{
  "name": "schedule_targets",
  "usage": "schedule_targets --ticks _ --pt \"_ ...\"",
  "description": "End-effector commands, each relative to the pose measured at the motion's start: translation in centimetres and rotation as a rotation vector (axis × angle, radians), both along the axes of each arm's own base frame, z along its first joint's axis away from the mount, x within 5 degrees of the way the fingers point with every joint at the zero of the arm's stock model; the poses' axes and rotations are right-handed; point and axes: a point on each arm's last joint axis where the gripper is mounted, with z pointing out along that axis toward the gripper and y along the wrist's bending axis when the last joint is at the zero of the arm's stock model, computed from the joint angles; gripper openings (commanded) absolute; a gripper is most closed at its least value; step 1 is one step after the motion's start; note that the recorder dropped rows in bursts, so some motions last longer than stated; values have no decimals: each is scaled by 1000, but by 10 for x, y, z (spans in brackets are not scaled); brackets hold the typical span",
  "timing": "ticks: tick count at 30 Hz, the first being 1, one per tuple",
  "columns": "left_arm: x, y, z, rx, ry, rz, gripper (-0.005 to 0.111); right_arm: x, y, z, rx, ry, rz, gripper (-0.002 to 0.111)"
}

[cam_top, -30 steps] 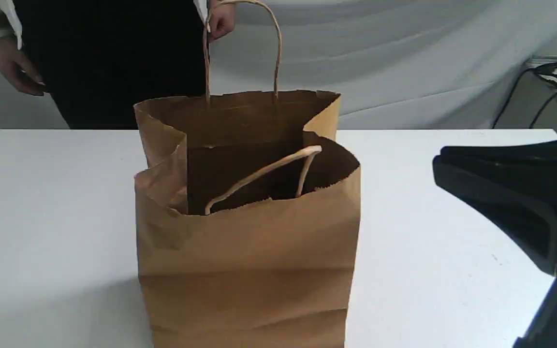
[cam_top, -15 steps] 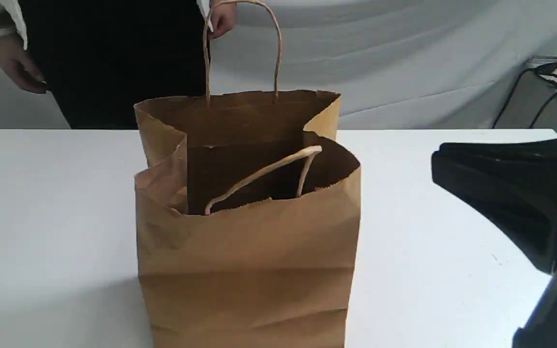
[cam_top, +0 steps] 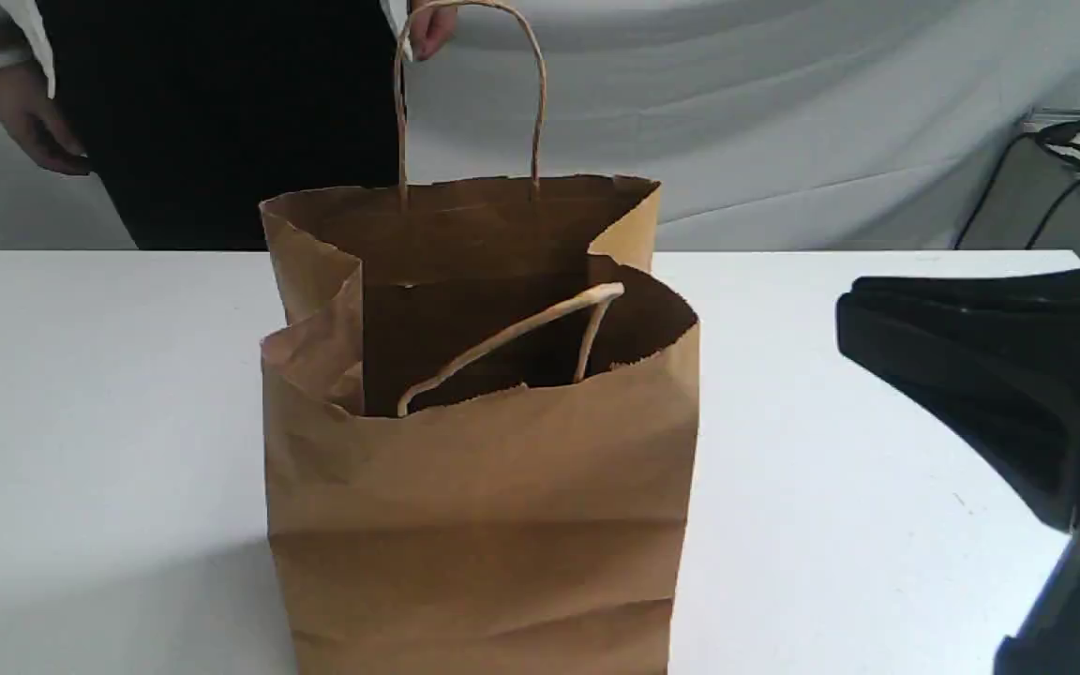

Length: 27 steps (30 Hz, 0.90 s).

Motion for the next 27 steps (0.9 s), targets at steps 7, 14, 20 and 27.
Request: schedule_targets --ticks 7,14,20,27 --pt "0 0 -1 -15 1 7 0 -6 -29 -38 -73 275 -142 0" --pt "0 0 -1 -15 1 7 0 -11 -71 -78 -146 115 -390 0" --pt "0 0 -1 -15 1 7 0 -32 -94 -104 -107 -46 -561 0" --pt "0 0 -1 -15 1 7 0 -51 -104 -134 -11 -70 -676 0"
